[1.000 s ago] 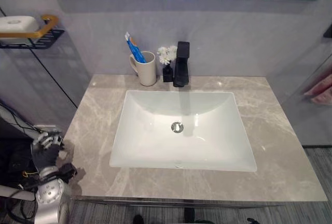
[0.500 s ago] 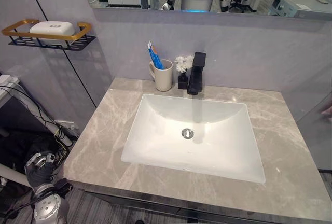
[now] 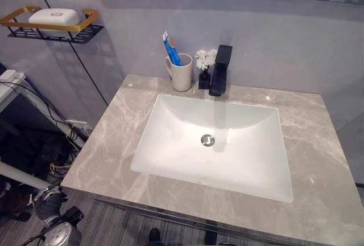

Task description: Put brush and paste in cup on sink, flatten towel.

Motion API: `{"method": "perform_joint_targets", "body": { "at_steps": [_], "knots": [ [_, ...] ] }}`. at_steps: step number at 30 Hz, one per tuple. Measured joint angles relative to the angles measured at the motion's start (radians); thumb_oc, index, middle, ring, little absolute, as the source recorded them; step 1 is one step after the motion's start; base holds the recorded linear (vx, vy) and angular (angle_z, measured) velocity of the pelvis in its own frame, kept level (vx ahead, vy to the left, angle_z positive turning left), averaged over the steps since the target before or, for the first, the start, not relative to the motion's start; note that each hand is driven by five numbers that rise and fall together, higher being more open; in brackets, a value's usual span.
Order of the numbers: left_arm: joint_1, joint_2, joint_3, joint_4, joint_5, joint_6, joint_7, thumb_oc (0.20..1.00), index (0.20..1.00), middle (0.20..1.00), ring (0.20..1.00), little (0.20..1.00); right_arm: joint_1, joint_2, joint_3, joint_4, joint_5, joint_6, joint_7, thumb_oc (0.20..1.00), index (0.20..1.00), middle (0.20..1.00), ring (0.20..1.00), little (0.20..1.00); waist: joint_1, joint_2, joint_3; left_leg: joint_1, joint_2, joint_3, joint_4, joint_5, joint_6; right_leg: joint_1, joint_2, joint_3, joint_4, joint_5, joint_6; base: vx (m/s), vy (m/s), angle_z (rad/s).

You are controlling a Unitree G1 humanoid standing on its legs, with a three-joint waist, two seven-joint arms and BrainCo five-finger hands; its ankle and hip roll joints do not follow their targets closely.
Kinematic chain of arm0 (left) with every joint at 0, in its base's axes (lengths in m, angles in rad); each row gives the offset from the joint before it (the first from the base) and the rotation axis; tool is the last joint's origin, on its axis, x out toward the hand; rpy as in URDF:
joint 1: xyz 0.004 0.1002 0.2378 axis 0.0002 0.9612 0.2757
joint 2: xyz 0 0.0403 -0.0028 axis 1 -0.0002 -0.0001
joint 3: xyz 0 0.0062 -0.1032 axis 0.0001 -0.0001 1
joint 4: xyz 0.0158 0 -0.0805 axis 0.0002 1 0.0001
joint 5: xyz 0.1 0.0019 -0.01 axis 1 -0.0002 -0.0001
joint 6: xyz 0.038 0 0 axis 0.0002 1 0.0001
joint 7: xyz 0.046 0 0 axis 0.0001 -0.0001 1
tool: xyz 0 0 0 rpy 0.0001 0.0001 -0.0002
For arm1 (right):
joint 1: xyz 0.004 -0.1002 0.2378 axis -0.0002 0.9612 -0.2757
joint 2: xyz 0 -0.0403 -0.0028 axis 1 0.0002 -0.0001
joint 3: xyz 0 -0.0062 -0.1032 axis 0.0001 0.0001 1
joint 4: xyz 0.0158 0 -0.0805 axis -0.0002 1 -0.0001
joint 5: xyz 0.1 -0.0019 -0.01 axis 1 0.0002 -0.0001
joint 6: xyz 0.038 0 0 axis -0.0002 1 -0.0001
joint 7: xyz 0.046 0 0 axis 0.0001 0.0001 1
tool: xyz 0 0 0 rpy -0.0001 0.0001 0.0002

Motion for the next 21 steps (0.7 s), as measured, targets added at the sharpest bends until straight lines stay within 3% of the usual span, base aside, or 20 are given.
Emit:
{"method": "perform_joint_targets", "body": {
  "at_steps": [2,3,6,8,10,12,13,14,16,17,18,19,21],
  "knots": [
    [-0.005,0.001,-0.056,0.107,-0.008,0.01,-0.041,0.2,0.2,0.2,0.2,0.2,-0.035,-0.022,-0.002,0.03,-0.007,0.003,-0.002,1.0,1.0,1.0,1.0,1.0,-0.001,-0.005,0.03,-0.011,-0.016,-0.032,0.065,0.003,-0.005,0.022,-0.013,0.004,0.0,0.0,-0.005,-0.07,0.039,-0.02],
    [0.001,-0.011,-0.096,0.16,-0.023,0.049,-0.064,0.2,0.2,0.2,0.2,0.2,-0.04,-0.041,-0.002,0.031,-0.007,0.004,-0.012,1.0,1.0,1.0,1.0,1.0,-0.006,-0.019,0.038,-0.027,-0.03,-0.068,0.111,0.009,-0.017,0.029,-0.028,0.009,0.0,-0.003,-0.009,-0.07,0.059,-0.11],
    [0.02,-0.068,-0.104,0.271,-0.085,0.084,-0.116,0.2,0.2,0.2,0.2,0.2,-0.065,-0.085,-0.003,0.021,-0.008,0.009,-0.018,1.0,1.0,1.0,1.0,1.0,-0.021,-0.031,0.037,-0.012,-0.084,-0.12,0.097,0.003,-0.01,0.019,-0.048,0.049,0.0,0.0,-0.011,-0.05,0.109,-0.28],
    [0.026,-0.078,-0.112,0.383,-0.106,0.103,-0.141,0.2,0.2,0.2,0.2,0.2,-0.123,-0.097,-0.031,0.019,-0.008,0.019,-0.017,1.0,1.0,1.0,1.0,1.0,-0.026,-0.037,0.034,0.037,-0.159,-0.183,0.059,-0.053,0.046,-0.007,-0.054,0.142,0.009,0.03,-0.005,-0.03,0.138,-0.73],
    [0.0,-0.073,-0.124,0.474,-0.105,0.111,-0.161,0.2,0.2,0.2,0.2,0.2,-0.134,-0.096,-0.031,0.015,-0.01,0.017,-0.016,1.0,1.0,1.0,1.0,1.0,-0.049,-0.027,0.031,0.055,-0.161,-0.175,0.026,-0.072,0.071,-0.013,-0.053,0.149,0.009,0.046,0.008,-0.04,0.176,-0.45],
    [-0.051,-0.065,-0.222,0.595,-0.074,0.134,-0.187,0.2,0.2,0.2,0.2,0.2,-0.133,-0.087,-0.031,0.023,-0.026,0.022,-0.014,1.0,1.0,1.0,1.0,1.0,-0.068,-0.007,0.013,0.088,-0.16,-0.159,-0.029,-0.113,0.088,-0.027,-0.051,0.177,0.01,0.061,0.034,-0.06,0.205,-0.28],
    [-0.06,-0.067,-0.243,0.621,-0.064,0.146,-0.197,0.357,0.357,0.357,0.357,0.357,-0.139,-0.082,-0.031,0.022,-0.026,0.022,-0.012,1.0,1.0,1.0,1.0,1.0,-0.066,-0.01,0.011,0.089,-0.17,-0.148,-0.034,-0.113,0.096,-0.033,-0.054,0.183,0.01,0.062,0.037,-0.14,0.36,-0.67],
    [-0.093,-0.069,-0.293,0.693,-0.031,0.152,-0.225,1.0,1.0,1.0,1.0,1.0,-0.145,-0.059,-0.026,0.022,-0.025,0.022,-0.011,1.0,1.0,1.0,1.0,1.0,-0.085,-0.035,0.004,0.079,-0.196,-0.113,-0.021,-0.106,0.118,-0.051,-0.086,0.204,0.01,0.077,0.047,-0.21,0.441,-0.67],
    [-0.157,-0.065,-0.404,0.802,0.032,0.171,-0.252,1.0,1.0,1.0,1.0,1.0,-0.142,-0.033,-0.024,0.027,-0.024,0.023,-0.011,1.0,1.0,1.0,1.0,1.0,-0.108,-0.057,-0.007,0.087,-0.238,-0.077,-0.022,-0.111,0.139,-0.079,-0.113,0.232,0.025,0.092,0.056,-0.14,0.205,-0.66],
    [-0.166,-0.068,-0.482,0.845,0.09,0.178,-0.275,1.0,1.0,1.0,1.0,1.0,-0.151,-0.021,-0.029,0.027,-0.024,0.02,-0.011,1.0,1.0,1.0,1.0,1.0,-0.11,-0.059,-0.015,0.082,-0.239,-0.042,-0.028,-0.111,0.16,-0.1,-0.121,0.265,0.035,0.086,0.086,-0.14,0.136,-1.08],
    [-0.181,-0.052,-0.485,0.846,0.154,0.184,-0.302,1.0,1.0,1.0,1.0,1.0,-0.155,-0.002,-0.015,0.02,-0.023,0.016,-0.004,1.0,1.0,1.0,1.0,1.0,-0.129,-0.064,-0.026,0.08,-0.256,0.004,-0.048,-0.11,0.169,-0.126,-0.138,0.276,0.026,0.058,0.113,-0.2,0.19,-1.05],
    [-0.185,-0.051,-0.489,0.844,0.175,0.183,-0.308,1.0,1.0,1.0,1.0,1.0,-0.15,0.005,-0.013,0.02,-0.022,0.018,0.001,1.0,1.0,1.0,1.0,1.0,-0.136,-0.06,-0.027,0.076,-0.258,0.02,-0.049,-0.106,0.178,-0.134,-0.138,0.277,0.034,0.058,0.118,-0.25,0.172,-0.99],
    [-0.219,-0.002,-0.589,0.86,0.311,0.181,-0.318,1.0,1.0,1.0,1.0,1.0,-0.11,0.042,-0.001,0.035,-0.018,0.016,0.008,1.0,1.0,1.0,1.0,1.0,-0.154,-0.11,-0.028,0.078,-0.314,0.081,-0.035,-0.102,0.195,-0.181,-0.172,0.341,0.045,0.127,0.149,-0.16,0.071,-0.72]
  ]
}}
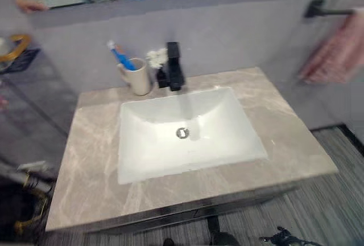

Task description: Put brush and paste in cup on sink, flatten towel.

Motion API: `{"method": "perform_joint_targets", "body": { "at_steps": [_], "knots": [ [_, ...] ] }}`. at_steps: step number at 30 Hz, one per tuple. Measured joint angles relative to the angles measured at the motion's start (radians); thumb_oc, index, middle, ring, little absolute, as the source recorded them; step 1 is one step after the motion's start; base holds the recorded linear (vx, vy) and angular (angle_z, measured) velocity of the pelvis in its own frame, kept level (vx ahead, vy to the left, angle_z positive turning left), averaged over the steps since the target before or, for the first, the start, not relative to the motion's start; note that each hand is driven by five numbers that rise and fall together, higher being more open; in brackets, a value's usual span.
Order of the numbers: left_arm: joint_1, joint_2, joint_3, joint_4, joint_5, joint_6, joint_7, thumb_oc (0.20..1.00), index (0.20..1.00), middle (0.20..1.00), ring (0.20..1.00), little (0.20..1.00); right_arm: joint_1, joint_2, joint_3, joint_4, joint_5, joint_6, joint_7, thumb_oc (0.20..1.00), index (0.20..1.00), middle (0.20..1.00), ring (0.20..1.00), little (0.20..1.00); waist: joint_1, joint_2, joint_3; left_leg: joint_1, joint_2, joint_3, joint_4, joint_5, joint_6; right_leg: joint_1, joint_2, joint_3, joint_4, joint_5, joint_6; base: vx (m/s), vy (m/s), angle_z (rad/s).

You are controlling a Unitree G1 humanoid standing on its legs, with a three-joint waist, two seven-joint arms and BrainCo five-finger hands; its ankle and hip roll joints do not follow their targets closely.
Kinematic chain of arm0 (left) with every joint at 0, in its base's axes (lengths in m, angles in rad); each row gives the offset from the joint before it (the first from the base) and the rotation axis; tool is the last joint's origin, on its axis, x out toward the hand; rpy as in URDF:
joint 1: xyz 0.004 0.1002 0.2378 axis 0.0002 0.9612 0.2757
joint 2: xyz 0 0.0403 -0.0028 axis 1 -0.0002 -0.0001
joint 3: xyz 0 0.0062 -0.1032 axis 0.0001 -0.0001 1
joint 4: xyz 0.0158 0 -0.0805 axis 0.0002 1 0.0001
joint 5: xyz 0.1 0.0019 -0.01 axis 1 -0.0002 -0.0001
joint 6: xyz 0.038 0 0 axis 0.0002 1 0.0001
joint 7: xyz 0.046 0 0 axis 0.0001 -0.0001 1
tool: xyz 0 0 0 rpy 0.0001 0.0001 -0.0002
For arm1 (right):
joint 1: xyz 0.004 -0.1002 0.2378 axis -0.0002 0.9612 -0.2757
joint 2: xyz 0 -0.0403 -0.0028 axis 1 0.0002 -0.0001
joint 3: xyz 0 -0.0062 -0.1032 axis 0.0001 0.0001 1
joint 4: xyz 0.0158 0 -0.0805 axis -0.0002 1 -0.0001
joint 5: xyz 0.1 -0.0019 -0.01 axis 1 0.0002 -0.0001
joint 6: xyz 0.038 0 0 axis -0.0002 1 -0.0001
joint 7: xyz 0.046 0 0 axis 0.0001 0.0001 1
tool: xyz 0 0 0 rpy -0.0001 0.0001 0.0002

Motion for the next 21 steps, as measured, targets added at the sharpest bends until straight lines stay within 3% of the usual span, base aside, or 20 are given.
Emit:
{"method": "perform_joint_targets", "body": {
  "at_steps": [1,2,3,5,7,8,9,12,13,14,16,18,21],
  "knots": [
    [-0.012,-0.004,-0.025,-0.002,0.041,0.006,0.001,1.0,1.0,1.0,1.0,1.0,0.003,0.008,0.004,-0.004,0.002,-0.001,0.0,1.0,1.0,1.0,1.0,1.0,-0.002,-0.009,0.0,-0.002,-0.006,0.03,0.003,-0.002,0.004,-0.013,-0.001,0.017,-0.002,-0.029,0.003,-0.15,0.012,-1.08],
    [-0.009,-0.025,-0.044,-0.006,0.101,0.013,-0.002,1.0,1.0,1.0,1.0,1.0,0.006,0.014,0.007,-0.002,0.003,0.0,0.002,1.0,1.0,1.0,1.0,1.0,0.0,0.031,0.002,-0.012,0.03,0.088,-0.002,-0.008,0.024,-0.035,0.011,-0.021,0.008,-0.089,0.006,-0.14,0.013,-1.26],
    [-0.002,-0.036,-0.053,-0.014,0.13,0.011,0.004,1.0,1.0,1.0,1.0,1.0,0.006,0.022,0.009,0.0,0.004,0.0,0.002,1.0,1.0,1.0,1.0,1.0,0.003,0.04,0.007,-0.013,0.051,0.131,-0.006,-0.002,0.019,-0.054,0.017,-0.102,0.021,-0.089,-0.002,-0.14,-0.002,-1.32],
    [-0.003,-0.031,-0.053,-0.014,0.151,0.013,0.005,1.0,1.0,1.0,1.0,1.0,0.008,0.033,0.008,0.002,0.018,-0.001,0.006,1.0,1.0,1.0,1.0,1.0,0.011,0.05,0.016,-0.013,0.072,0.163,-0.006,-0.007,0.027,-0.053,0.028,-0.196,0.054,-0.083,0.001,-0.11,-0.007,-0.71],
    [-0.02,-0.033,-0.051,-0.011,0.201,0.011,0.004,1.0,1.0,1.0,1.0,1.0,0.028,0.03,0.001,0.03,0.044,0.0,0.009,1.0,1.0,1.0,1.0,1.0,0.014,0.059,0.022,-0.007,0.095,0.158,-0.009,0.003,0.027,-0.006,0.045,-0.194,0.187,-0.112,-0.019,-0.15,-0.03,-0.05],
    [-0.024,-0.032,-0.053,-0.011,0.207,0.011,0.004,1.0,1.0,1.0,1.0,1.0,0.027,0.029,0.001,0.037,0.047,-0.001,0.011,1.0,1.0,1.0,1.0,1.0,0.016,0.057,0.021,-0.006,0.101,0.157,-0.012,0.009,0.023,0.014,0.05,-0.196,0.205,-0.134,-0.017,-0.19,-0.08,0.06],
    [-0.032,-0.032,-0.055,-0.011,0.214,0.011,0.005,1.0,1.0,1.0,1.0,1.0,0.019,0.025,0.001,0.045,0.057,-0.007,0.019,1.0,1.0,1.0,1.0,1.0,0.022,0.059,0.025,-0.007,0.115,0.158,-0.017,0.029,0.01,0.044,0.062,-0.201,0.221,-0.194,-0.028,-0.14,-0.067,0.04],
    [-0.04,-0.033,-0.056,-0.012,0.228,0.01,0.005,1.0,1.0,1.0,1.0,1.0,-0.006,0.021,0.004,0.06,0.07,-0.017,0.022,1.0,1.0,1.0,1.0,1.0,0.045,0.088,0.03,-0.004,0.162,0.154,-0.028,0.044,-0.012,0.086,0.093,-0.196,0.278,-0.255,-0.033,-0.06,-0.128,0.01],
    [-0.039,-0.031,-0.056,-0.012,0.233,0.009,0.006,1.0,1.0,1.0,1.0,1.0,-0.007,0.022,0.004,0.062,0.07,-0.018,0.023,1.0,1.0,1.0,1.0,1.0,0.05,0.079,0.024,0.003,0.163,0.151,-0.036,0.048,-0.019,0.108,0.093,-0.193,0.256,-0.265,-0.043,-0.04,-0.188,-0.04],
    [-0.04,-0.029,-0.054,-0.011,0.233,0.01,0.006,1.0,1.0,1.0,1.0,1.0,-0.006,0.021,0.004,0.064,0.07,-0.018,0.024,1.0,1.0,1.0,1.0,1.0,0.057,0.076,0.023,0.004,0.163,0.147,-0.038,0.053,-0.031,0.127,0.1,-0.183,0.211,-0.28,-0.083,-0.04,-0.184,-0.04],
    [-0.027,-0.043,-0.054,-0.011,0.233,0.006,0.004,1.0,1.0,1.0,1.0,1.0,-0.012,0.002,0.013,0.065,0.069,-0.018,0.026,1.0,1.0,1.0,1.0,1.0,0.073,0.106,0.005,-0.013,0.187,0.118,-0.033,0.06,-0.045,0.158,0.144,-0.173,0.115,-0.233,-0.122,-0.09,-0.241,-0.12],
    [-0.017,-0.043,-0.046,-0.002,0.23,0.004,0.006,1.0,1.0,1.0,1.0,1.0,-0.022,-0.008,0.048,0.054,0.061,-0.02,0.031,1.0,1.0,1.0,1.0,1.0,0.071,0.123,-0.004,-0.056,0.214,0.054,0.017,0.08,-0.092,0.175,0.174,-0.194,0.083,-0.212,-0.141,-0.1,-0.259,0.18],
    [-0.025,-0.045,-0.025,-0.002,0.227,0.0,0.006,1.0,1.0,1.0,1.0,1.0,-0.026,-0.014,0.059,0.051,0.05,-0.02,0.042,1.0,1.0,1.0,1.0,1.0,0.078,0.105,-0.003,-0.094,0.222,0.004,0.074,0.108,-0.126,0.189,0.188,-0.209,0.051,-0.196,-0.17,-0.09,-0.165,0.23]
  ]
}}
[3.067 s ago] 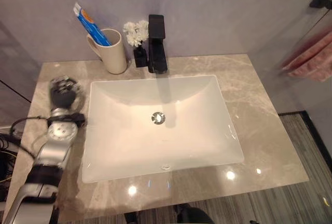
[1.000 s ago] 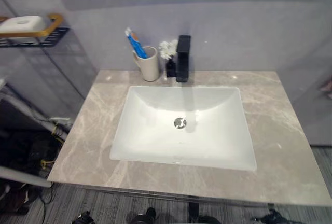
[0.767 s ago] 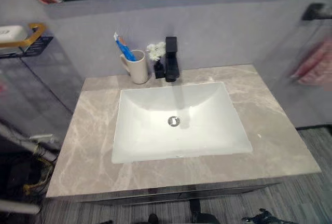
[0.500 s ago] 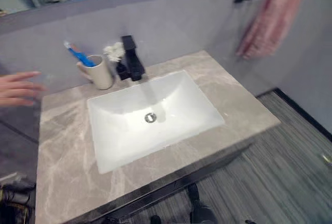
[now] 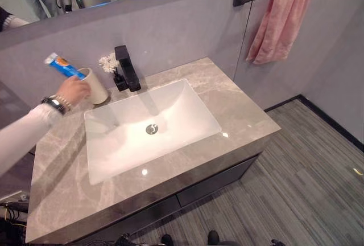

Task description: Put brush and paste in cup on sink, flatten towel.

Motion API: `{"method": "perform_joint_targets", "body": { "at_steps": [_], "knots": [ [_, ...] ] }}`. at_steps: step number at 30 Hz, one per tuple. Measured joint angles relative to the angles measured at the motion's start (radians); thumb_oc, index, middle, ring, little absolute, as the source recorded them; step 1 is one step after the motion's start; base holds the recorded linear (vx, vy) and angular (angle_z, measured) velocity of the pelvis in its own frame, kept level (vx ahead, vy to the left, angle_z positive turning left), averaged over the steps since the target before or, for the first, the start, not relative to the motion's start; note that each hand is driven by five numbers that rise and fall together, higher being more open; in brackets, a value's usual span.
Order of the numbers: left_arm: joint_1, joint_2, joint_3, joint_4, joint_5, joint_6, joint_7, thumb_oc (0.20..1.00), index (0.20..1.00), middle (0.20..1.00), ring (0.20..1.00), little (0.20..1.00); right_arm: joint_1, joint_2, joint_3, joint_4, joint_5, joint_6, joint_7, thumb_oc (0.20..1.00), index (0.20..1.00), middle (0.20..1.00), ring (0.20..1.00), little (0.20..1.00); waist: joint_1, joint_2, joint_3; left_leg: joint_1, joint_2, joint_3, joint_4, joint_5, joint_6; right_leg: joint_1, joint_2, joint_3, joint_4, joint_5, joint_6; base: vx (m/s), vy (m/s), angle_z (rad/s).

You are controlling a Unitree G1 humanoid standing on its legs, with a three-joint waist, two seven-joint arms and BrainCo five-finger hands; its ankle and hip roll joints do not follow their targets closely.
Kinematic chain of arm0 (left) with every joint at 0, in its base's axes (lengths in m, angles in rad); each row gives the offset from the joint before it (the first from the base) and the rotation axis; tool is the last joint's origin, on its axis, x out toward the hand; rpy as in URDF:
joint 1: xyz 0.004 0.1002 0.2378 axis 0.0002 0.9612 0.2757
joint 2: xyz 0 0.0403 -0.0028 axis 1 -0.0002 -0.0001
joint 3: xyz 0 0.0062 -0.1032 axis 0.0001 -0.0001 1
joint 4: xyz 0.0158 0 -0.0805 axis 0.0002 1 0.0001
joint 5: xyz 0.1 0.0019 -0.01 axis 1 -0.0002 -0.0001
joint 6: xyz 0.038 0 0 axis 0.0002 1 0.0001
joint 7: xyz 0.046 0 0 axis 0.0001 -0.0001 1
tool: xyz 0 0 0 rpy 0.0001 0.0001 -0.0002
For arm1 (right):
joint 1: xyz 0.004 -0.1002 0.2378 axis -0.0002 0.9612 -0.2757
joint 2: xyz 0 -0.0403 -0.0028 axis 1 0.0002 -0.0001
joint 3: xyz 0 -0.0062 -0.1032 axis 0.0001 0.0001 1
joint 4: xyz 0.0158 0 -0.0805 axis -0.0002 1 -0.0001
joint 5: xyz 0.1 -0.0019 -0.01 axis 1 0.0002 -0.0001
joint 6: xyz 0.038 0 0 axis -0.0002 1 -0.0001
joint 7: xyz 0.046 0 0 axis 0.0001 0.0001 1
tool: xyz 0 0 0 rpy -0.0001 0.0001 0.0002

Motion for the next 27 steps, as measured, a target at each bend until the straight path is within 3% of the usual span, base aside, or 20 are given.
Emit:
{"method": "perform_joint_targets", "body": {
  "at_steps": [2,3,5,8,10,13,14,15,18,23,27],
  "knots": [
    [-0.019,0.006,0.001,0.0,-0.008,-0.001,0.0,1.0,1.0,1.0,1.0,1.0,-0.002,-0.007,0.001,0.0,-0.018,0.0,0.0,1.0,1.0,1.0,1.0,1.0,-0.008,-0.011,0.005,-0.046,-0.002,-0.044,0.047,0.027,-0.035,0.005,-0.005,-0.015,-0.016,0.0,-0.014,-0.11,-0.132,0.51],
    [-0.029,0.011,0.005,-0.001,-0.016,-0.008,0.002,1.0,1.0,1.0,1.0,1.0,-0.014,-0.015,0.005,0.003,-0.021,0.001,-0.001,1.0,1.0,1.0,1.0,1.0,-0.006,-0.017,0.012,-0.077,-0.003,-0.061,0.064,0.068,-0.081,0.0,0.0,-0.018,-0.021,-0.001,-0.016,-0.1,-0.109,0.66],
    [-0.042,0.009,0.011,-0.001,-0.028,-0.01,0.005,1.0,1.0,1.0,1.0,1.0,-0.027,-0.019,0.025,0.009,-0.038,0.002,-0.002,1.0,1.0,1.0,1.0,1.0,-0.01,-0.034,0.022,-0.091,-0.009,-0.066,0.048,0.118,-0.095,0.004,-0.006,-0.032,-0.041,0.003,-0.026,-0.07,-0.068,0.55],
    [-0.023,0.009,0.024,0.003,-0.038,-0.008,0.006,1.0,1.0,1.0,1.0,1.0,-0.049,-0.034,0.031,0.001,-0.057,-0.001,-0.007,1.0,1.0,1.0,1.0,1.0,-0.006,-0.049,0.03,-0.056,-0.023,-0.001,0.052,0.062,-0.03,0.006,-0.013,-0.049,-0.052,0.022,-0.065,-0.04,-0.021,0.13],
    [-0.024,0.008,0.027,0.003,-0.038,-0.009,0.006,1.0,1.0,1.0,1.0,1.0,-0.05,-0.034,0.031,-0.019,-0.057,-0.005,-0.018,1.0,1.0,1.0,1.0,1.0,-0.01,-0.043,0.027,-0.036,-0.034,0.023,0.06,0.019,-0.009,0.004,-0.019,-0.061,-0.053,0.027,-0.072,-0.01,-0.001,0.17],
    [-0.029,0.008,0.027,0.001,-0.038,-0.009,0.006,1.0,1.0,1.0,1.0,1.0,-0.048,-0.035,0.03,-0.019,-0.057,-0.006,-0.021,1.0,1.0,1.0,1.0,1.0,-0.011,-0.025,0.032,-0.008,-0.036,0.018,0.023,0.015,0.003,0.002,-0.015,-0.065,-0.051,0.028,-0.071,-0.16,0.069,0.16],
    [-0.038,0.009,0.027,0.007,-0.035,-0.005,0.008,1.0,1.0,1.0,1.0,1.0,-0.019,-0.033,0.043,-0.036,-0.054,-0.007,-0.022,1.0,1.0,1.0,1.0,1.0,-0.024,-0.036,0.034,-0.016,-0.032,0.076,0.106,-0.051,0.015,0.017,-0.04,-0.107,-0.075,0.062,-0.088,-0.04,0.063,0.29],
    [-0.04,0.009,0.03,0.005,-0.035,-0.005,0.008,1.0,1.0,1.0,1.0,1.0,-0.015,-0.029,0.043,-0.039,-0.053,-0.011,-0.021,1.0,1.0,1.0,1.0,1.0,-0.035,-0.045,0.033,-0.01,-0.043,0.1,0.121,-0.064,0.021,0.023,-0.052,-0.124,-0.081,0.068,-0.08,-0.06,0.093,0.51],
    [-0.041,-0.011,0.013,-0.004,-0.033,-0.01,0.008,1.0,1.0,1.0,1.0,1.0,0.007,-0.029,0.026,-0.028,-0.048,-0.013,-0.02,1.0,1.0,1.0,1.0,1.0,-0.052,0.016,0.001,0.05,-0.045,0.07,-0.032,-0.087,0.047,-0.006,-0.034,-0.135,-0.053,0.059,-0.029,-0.03,0.142,0.27],
    [-0.028,-0.007,-0.031,-0.012,-0.021,-0.009,0.008,1.0,1.0,1.0,1.0,1.0,0.01,-0.015,0.02,-0.03,-0.047,-0.013,-0.019,1.0,1.0,1.0,1.0,1.0,-0.053,0.002,-0.005,0.097,-0.094,0.068,-0.115,-0.071,0.076,-0.015,-0.081,-0.127,-0.01,0.051,0.028,-0.03,0.122,0.02],
    [-0.008,0.008,-0.032,-0.046,-0.011,-0.01,0.008,1.0,1.0,1.0,1.0,1.0,0.008,0.0,0.02,-0.041,-0.047,-0.013,-0.019,1.0,1.0,1.0,1.0,1.0,-0.038,-0.006,-0.01,0.101,-0.114,0.067,-0.128,-0.067,0.098,-0.034,-0.103,-0.125,0.028,0.038,0.047,-0.04,0.109,0.03]
  ]
}}
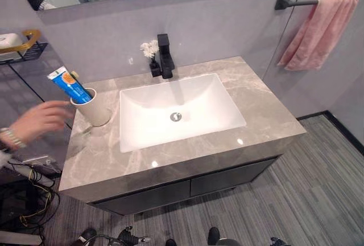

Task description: Put brush and paste in cup on sink, flatten towel.

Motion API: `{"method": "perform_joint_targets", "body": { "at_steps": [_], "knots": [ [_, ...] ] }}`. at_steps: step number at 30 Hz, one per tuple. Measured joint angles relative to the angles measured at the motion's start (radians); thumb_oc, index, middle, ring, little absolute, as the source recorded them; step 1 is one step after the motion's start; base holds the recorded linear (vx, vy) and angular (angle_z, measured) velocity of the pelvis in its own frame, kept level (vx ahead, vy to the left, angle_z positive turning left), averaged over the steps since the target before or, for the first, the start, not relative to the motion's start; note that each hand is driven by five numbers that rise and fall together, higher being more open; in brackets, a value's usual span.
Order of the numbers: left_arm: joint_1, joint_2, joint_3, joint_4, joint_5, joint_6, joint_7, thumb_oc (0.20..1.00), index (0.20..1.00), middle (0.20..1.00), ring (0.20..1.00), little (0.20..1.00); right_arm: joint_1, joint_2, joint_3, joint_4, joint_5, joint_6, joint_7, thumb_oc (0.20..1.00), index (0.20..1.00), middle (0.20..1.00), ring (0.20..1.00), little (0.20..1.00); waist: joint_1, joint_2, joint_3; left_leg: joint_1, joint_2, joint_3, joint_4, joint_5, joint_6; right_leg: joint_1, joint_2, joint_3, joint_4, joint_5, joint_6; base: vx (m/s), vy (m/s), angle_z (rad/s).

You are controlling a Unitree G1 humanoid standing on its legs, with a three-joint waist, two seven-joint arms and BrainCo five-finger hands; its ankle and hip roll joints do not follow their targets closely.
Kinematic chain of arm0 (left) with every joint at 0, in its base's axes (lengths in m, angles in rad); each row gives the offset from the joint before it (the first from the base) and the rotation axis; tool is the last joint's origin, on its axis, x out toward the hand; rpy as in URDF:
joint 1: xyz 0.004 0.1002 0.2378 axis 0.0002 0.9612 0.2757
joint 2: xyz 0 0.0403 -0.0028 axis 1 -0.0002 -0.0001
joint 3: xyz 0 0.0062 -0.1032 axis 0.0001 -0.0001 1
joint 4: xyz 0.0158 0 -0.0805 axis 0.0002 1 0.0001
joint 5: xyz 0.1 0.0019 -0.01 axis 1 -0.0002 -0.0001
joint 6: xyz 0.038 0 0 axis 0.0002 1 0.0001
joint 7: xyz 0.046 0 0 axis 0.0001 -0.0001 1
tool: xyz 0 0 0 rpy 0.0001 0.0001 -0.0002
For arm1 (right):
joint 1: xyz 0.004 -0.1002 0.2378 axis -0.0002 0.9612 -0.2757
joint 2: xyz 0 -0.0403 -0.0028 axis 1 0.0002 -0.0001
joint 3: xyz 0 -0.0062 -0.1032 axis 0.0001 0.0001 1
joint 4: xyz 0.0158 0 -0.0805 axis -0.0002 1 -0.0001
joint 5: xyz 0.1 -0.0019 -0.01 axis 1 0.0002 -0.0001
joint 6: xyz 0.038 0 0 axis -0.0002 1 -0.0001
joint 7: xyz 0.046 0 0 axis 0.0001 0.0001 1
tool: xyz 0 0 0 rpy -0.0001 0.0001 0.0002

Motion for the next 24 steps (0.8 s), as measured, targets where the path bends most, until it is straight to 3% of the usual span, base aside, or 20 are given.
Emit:
{"method": "perform_joint_targets", "body": {
  "at_steps": [9,13,16,24],
  "knots": [
    [0.015,0.007,-0.002,-0.003,0.04,0.0,0.001,1.0,1.0,1.0,1.0,1.0,-0.038,0.015,0.013,-0.032,-0.001,-0.004,0.0,1.0,1.0,1.0,1.0,1.0,0.03,-0.012,-0.003,-0.001,-0.007,-0.02,0.004,0.001,0.007,0.008,-0.008,-0.016,0.0,0.001,0.005,-0.03,0.067,0.07],
    [0.06,0.033,-0.01,-0.13,0.068,-0.004,0.013,1.0,1.0,1.0,1.0,1.0,-0.056,0.02,0.055,-0.057,-0.004,-0.006,-0.001,1.0,1.0,1.0,1.0,1.0,0.053,-0.029,-0.004,-0.001,-0.006,-0.04,0.006,0.002,0.006,0.022,-0.01,-0.034,-0.006,-0.001,0.007,-0.02,0.033,0.15],
    [0.127,0.072,-0.008,-0.241,0.099,-0.012,0.017,1.0,1.0,1.0,1.0,1.0,-0.07,0.021,0.055,-0.083,-0.006,-0.007,-0.002,1.0,1.0,1.0,1.0,1.0,0.071,-0.03,-0.004,0.0,-0.008,-0.06,0.001,0.002,0.003,0.036,-0.013,-0.058,-0.016,-0.002,0.008,0.0,0.044,0.19],
    [0.177,0.097,0.001,-0.253,0.116,-0.008,0.019,1.0,1.0,1.0,1.0,1.0,-0.1,0.031,0.075,-0.103,-0.01,-0.012,-0.004,1.0,1.0,1.0,1.0,1.0,0.118,-0.022,0.005,-0.008,-0.019,-0.129,0.002,0.007,0.003,0.066,-0.025,-0.121,-0.026,-0.009,0.019,-0.01,0.028,0.24]
  ]
}}
